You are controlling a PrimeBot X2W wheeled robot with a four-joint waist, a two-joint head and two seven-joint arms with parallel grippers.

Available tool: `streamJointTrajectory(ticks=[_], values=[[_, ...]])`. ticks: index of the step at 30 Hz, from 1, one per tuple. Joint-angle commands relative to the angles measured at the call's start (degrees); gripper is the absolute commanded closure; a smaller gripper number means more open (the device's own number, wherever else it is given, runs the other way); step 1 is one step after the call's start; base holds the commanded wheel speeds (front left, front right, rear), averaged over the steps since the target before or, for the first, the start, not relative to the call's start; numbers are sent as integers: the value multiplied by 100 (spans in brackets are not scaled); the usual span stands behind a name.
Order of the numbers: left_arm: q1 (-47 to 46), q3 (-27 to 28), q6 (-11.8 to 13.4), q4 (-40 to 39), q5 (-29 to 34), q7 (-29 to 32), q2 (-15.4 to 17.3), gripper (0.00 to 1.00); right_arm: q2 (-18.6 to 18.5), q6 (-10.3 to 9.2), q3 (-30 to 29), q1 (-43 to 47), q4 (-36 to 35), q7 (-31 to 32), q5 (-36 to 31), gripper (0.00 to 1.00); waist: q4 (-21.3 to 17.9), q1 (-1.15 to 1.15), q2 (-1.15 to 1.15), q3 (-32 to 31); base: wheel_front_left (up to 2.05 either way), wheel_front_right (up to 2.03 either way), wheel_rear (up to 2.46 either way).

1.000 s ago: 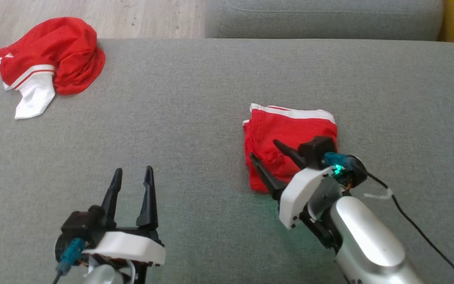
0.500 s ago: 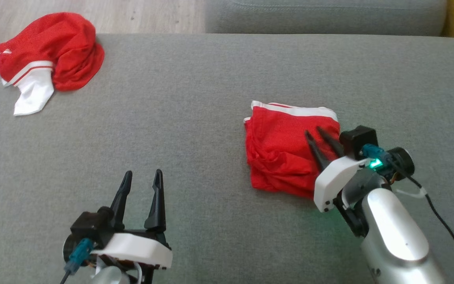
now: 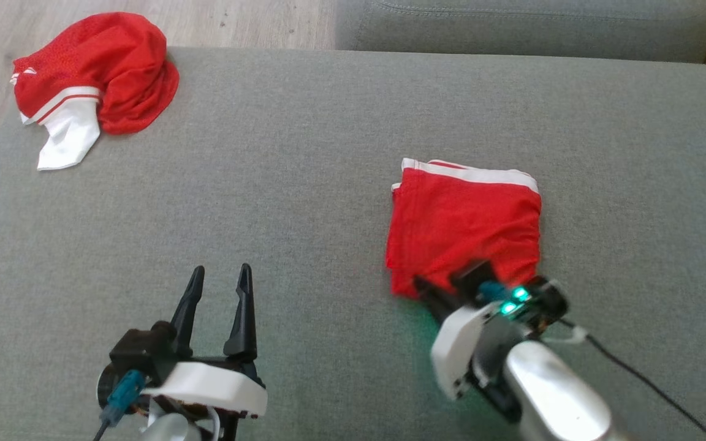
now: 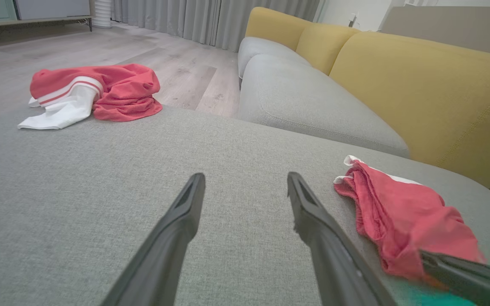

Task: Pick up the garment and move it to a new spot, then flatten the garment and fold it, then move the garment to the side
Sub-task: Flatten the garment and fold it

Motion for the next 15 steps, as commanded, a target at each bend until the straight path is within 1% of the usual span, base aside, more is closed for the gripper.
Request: streamJointTrajectory(ticks=[1,4,8,14,15], values=[[-271,204,11,-153,-5,-72,61,0,36,-4,340,-49,-167,46,160,100,-3,0,0,-9,0,0,0],[-254,202,18,-162,-12,-70,77,0,36,-4,665,-90,-98,92,274,100,-21,0,0,-21,0,0,0],[-238,190,27,-166,-19,-67,86,0,36,-4,922,-190,42,48,426,100,-30,0,0,-42,0,0,0],[-202,190,41,-145,-32,-74,102,0,37,-4,940,-284,-19,-247,560,100,-60,0,0,-139,0,0,0],[-181,196,45,-140,-39,-79,110,0,37,-4,899,-293,-55,-321,521,91,-74,0,0,-168,0,0,0]])
